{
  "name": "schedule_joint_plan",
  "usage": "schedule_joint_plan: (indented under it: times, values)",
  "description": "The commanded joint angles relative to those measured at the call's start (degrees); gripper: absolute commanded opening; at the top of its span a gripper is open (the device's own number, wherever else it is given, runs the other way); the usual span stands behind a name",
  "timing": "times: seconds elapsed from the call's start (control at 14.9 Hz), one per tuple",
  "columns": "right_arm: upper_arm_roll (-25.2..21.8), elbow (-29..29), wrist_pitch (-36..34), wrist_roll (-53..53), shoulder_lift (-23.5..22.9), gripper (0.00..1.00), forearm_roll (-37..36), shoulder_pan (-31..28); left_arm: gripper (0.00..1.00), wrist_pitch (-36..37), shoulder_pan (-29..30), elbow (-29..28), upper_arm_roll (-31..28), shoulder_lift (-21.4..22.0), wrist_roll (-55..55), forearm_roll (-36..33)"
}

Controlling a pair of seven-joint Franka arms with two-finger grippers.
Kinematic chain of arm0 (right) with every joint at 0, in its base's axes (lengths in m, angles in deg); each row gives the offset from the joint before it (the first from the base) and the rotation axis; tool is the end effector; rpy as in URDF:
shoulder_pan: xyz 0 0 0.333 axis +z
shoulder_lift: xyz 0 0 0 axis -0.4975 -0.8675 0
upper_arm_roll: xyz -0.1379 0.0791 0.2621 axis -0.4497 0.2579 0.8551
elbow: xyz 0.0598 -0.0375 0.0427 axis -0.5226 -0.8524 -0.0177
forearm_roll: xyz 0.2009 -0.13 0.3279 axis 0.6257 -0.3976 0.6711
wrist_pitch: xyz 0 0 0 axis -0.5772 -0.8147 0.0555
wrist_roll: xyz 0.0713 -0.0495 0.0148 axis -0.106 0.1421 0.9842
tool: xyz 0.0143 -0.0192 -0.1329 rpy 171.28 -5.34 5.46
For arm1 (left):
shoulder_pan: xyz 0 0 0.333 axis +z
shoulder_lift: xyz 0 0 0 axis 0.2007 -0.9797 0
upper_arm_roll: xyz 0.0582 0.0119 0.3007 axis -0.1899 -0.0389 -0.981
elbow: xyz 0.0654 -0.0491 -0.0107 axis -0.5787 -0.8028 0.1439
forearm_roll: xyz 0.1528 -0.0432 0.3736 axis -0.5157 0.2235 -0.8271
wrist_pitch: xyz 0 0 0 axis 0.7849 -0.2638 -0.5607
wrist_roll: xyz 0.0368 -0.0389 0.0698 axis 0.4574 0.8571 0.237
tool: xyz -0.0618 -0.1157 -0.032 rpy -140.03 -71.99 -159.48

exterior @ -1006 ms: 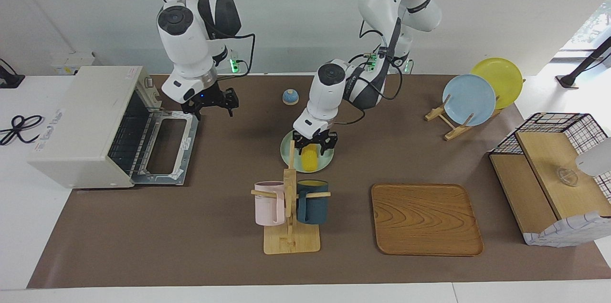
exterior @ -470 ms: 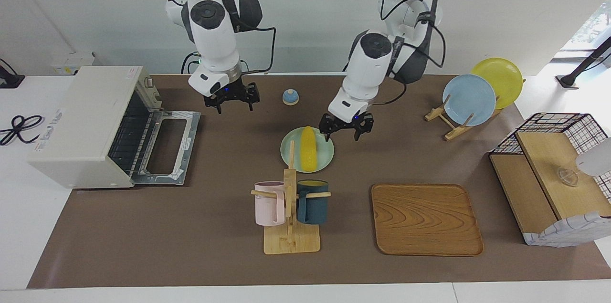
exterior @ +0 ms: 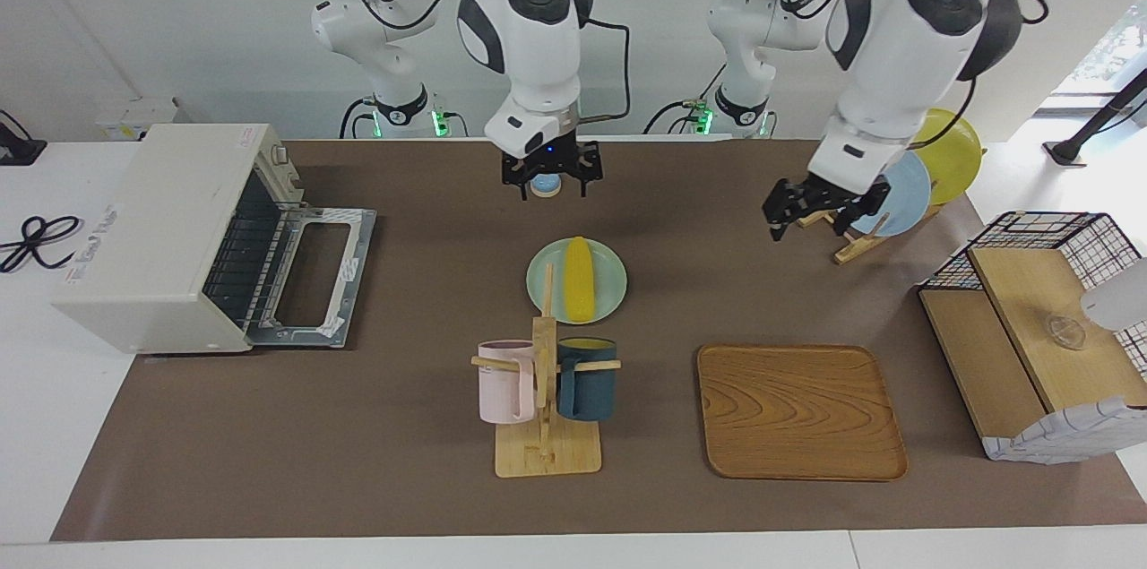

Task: Put corn in oven
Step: 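Grasp the green plate rim with the right gripper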

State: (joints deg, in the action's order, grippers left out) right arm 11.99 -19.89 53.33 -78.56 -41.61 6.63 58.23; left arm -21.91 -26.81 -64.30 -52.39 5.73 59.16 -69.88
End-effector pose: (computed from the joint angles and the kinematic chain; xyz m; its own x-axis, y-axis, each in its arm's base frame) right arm 0.4955 0.3889 0.4350 0.9999 -0.0095 -0.0073 -0.0098 -0.9985 -0.0546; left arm 0.5969 -0.1180 0.5435 0.9989 0.0263 0.0399 0.0254 -0.9994 0.0236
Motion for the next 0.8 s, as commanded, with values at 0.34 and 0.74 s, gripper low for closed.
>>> schedule_joint_plan:
  times: [0.34,0.74]
  values:
    - [-0.1,10.2,6.2,-8.9,-15.1,1.00,-8.3,9.3,1.00,12.0,6.6,-0.9,0.9,9.1,-3.5,-1.5]
    - [-0.1,5.3,13.9,-4.3,-17.7,0.81,-8.8,9.5,1.00,13.5,5.7,-5.5,0.9,12.0,-3.6,-1.5]
